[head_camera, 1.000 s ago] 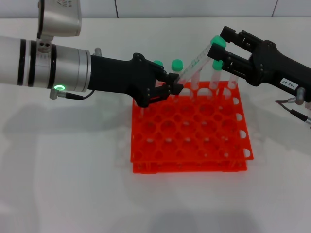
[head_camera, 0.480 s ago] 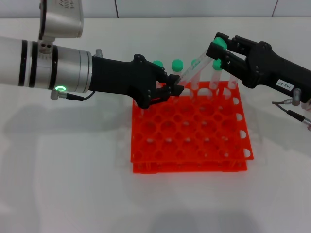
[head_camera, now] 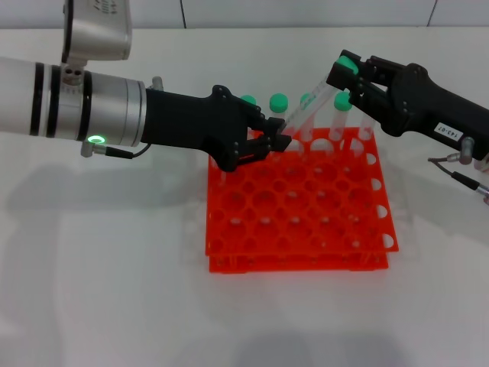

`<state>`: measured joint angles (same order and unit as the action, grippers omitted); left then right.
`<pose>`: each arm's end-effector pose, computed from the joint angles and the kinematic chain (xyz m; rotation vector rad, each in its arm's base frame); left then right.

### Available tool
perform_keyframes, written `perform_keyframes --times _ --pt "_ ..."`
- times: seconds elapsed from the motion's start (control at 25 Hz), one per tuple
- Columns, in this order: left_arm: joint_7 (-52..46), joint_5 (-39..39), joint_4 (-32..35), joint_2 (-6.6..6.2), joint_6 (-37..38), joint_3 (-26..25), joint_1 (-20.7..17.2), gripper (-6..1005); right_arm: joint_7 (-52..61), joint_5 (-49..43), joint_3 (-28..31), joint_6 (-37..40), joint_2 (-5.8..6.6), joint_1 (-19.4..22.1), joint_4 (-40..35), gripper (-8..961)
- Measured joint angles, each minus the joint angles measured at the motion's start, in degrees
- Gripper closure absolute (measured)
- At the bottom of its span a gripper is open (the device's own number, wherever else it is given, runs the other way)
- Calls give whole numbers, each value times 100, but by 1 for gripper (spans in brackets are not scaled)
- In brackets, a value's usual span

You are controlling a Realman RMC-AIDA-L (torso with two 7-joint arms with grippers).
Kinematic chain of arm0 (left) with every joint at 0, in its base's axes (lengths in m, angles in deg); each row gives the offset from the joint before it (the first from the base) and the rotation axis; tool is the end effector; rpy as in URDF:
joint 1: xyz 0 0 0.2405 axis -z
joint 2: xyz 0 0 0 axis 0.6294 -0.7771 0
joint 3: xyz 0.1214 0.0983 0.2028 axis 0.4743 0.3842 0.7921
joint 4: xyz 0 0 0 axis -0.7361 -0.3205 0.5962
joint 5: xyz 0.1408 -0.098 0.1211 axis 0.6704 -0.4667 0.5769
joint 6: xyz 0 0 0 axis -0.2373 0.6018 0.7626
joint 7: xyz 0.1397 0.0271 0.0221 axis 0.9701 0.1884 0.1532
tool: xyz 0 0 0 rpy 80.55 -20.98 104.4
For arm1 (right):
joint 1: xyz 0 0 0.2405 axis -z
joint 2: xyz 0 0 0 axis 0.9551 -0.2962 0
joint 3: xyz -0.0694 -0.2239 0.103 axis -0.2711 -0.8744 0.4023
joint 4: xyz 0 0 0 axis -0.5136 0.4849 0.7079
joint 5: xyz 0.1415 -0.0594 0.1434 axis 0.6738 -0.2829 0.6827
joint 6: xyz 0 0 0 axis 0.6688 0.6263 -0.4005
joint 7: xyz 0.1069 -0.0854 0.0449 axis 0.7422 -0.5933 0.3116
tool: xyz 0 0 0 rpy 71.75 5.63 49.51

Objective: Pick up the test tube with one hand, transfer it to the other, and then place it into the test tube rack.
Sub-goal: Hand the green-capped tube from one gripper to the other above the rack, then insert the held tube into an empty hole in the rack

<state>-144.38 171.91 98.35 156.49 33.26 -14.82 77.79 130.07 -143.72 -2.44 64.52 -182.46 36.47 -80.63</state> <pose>-0.1716 0.3663 -0.0299 -2.9641 -0.2036 -0.5229 0.2155 0.3392 -0.0129 -2.4122 0.4979 1.3775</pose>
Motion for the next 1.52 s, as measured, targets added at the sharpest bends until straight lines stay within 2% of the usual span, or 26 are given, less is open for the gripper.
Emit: perform_keyframes --times 0.32,0.64,0.84,0.96,1.28,1.4,1.52 --pt "-148 -175 49 13 -20 3 -31 752 16 14 16 -14 0 29 -34 695" --pt "-534 -147 289 12 -45 -22 -48 422 18 23 -11 -16 0 43 -54 691" --pt "-1007 -34 772 12 -31 4 -143 221 16 26 -26 -14 11 45 -59 688" --pt "-1398 25 1347 12 45 21 -336 104 5 26 -30 -11 19 52 -62 686" --pt "-2999 163 3333 12 556 84 -941 104 -14 14 -36 -16 50 53 -62 682" --pt "-3691 392 3968 10 781 88 -1113 104 -12 -5 -36 -17 58 57 -66 681" --pt "-4381 741 4815 10 1016 89 -1450 104 -12 -13 -36 -17 67 59 -72 679"
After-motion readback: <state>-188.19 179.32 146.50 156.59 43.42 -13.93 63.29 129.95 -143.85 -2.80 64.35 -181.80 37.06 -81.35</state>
